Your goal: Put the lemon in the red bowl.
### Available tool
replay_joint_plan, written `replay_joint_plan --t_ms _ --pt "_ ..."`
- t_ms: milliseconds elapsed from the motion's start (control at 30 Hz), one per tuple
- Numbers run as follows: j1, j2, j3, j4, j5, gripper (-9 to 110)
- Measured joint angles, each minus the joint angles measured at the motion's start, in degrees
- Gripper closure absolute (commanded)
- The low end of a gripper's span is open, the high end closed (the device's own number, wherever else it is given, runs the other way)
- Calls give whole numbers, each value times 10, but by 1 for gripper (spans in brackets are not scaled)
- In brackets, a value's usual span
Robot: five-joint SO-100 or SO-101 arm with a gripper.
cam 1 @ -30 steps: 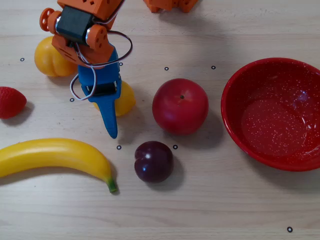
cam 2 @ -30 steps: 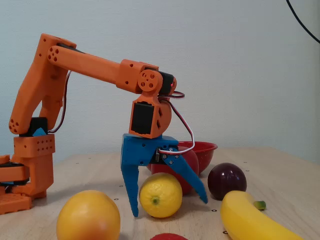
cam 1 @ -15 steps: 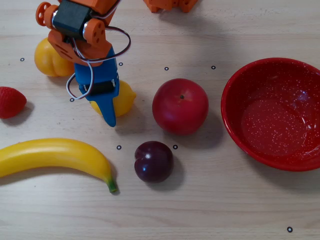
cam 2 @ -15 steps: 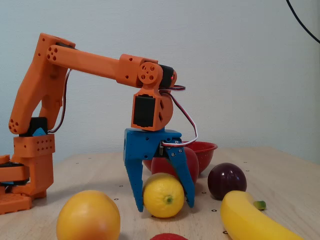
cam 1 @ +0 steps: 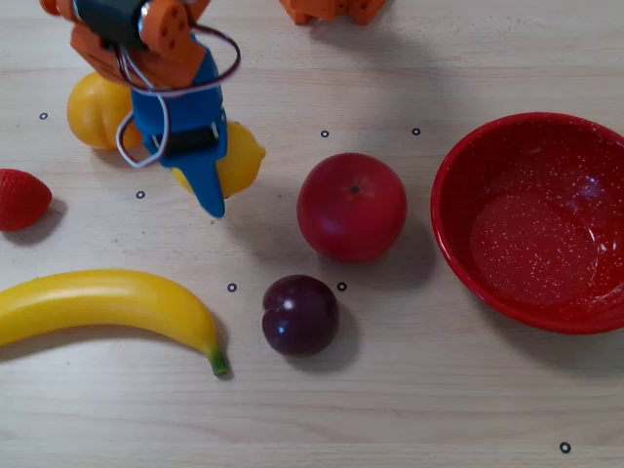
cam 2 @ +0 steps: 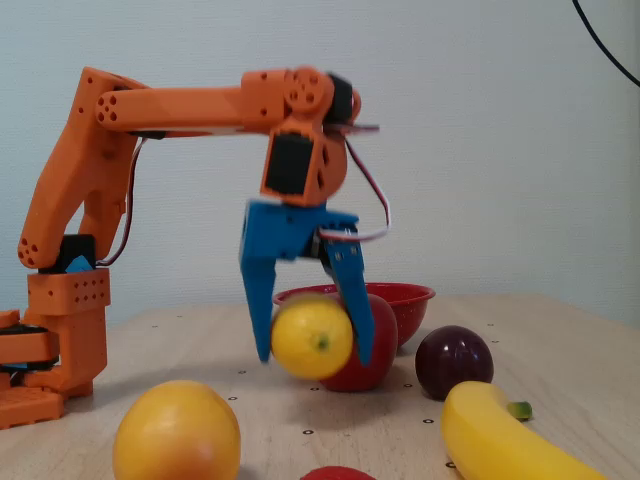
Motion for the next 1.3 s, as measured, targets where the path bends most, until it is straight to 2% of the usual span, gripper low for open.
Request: replay_joint_plan --t_ms 300,767,1033,1300 --pt "21 76 -62 3 -53 101" --pt "257 265 -37 3 -197 101" --pt "404 280 5 -5 -278 101" --pt "474 279 161 -234 -295 101"
